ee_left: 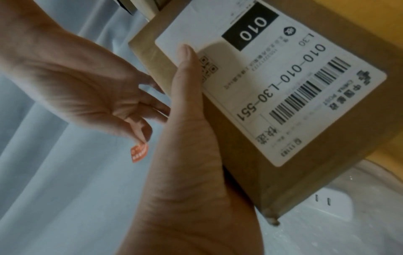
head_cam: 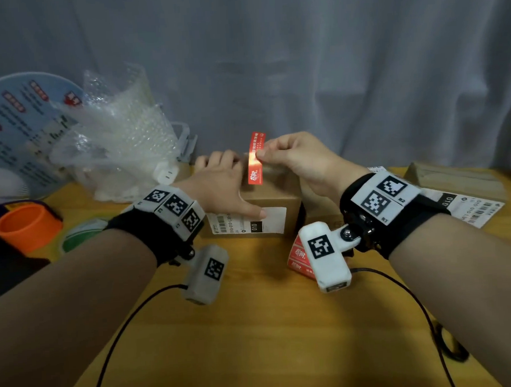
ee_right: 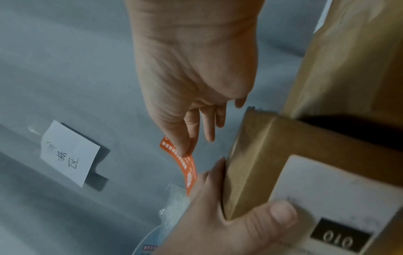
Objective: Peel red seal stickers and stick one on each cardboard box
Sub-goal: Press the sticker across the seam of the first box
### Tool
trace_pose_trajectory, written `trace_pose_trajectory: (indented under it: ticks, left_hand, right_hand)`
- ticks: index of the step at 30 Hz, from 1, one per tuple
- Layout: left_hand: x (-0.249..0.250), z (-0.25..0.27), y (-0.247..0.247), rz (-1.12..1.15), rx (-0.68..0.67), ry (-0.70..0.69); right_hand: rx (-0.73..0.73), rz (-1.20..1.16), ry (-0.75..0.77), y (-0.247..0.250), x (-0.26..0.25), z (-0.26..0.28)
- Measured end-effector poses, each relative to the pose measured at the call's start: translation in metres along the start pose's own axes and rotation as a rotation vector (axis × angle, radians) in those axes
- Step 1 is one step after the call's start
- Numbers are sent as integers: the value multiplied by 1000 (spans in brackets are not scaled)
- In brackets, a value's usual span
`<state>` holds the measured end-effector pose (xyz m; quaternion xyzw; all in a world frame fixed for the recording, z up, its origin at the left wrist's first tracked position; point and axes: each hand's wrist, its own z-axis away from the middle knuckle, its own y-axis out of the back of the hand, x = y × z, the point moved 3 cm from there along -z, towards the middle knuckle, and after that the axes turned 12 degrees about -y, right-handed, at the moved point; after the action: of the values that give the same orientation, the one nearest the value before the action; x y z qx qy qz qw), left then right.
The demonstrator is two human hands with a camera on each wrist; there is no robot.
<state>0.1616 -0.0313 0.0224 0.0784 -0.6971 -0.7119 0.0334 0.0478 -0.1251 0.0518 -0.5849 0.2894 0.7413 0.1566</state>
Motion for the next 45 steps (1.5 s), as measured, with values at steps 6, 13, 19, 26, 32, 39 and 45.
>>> trace_pose_trajectory:
  ticks: [6,13,19,26,32,39,45]
  left_hand:
    - [-3,16,1,118,-106,-23]
    - [-19,32,12,348,-182,-35]
    - [-21,34,18,560,82,78]
    - [-25,23,2,422,158,171]
    - [-24,24,1,403,188,187]
    - [-23,23,1,390,198,194]
    - [-22,23,2,408,196,199]
  right_hand:
    - [13,7,-122,-16,16,8]
    - [41,-3,-174,-20,11,12]
    - [113,3,-137,-17,-5,10]
    - [109,153,-208,-27,-1,9]
    - [159,159,-237,-30,2,7]
    - [140,215,-244,-32,2,7]
    - [115,249,-213,-32,4,10]
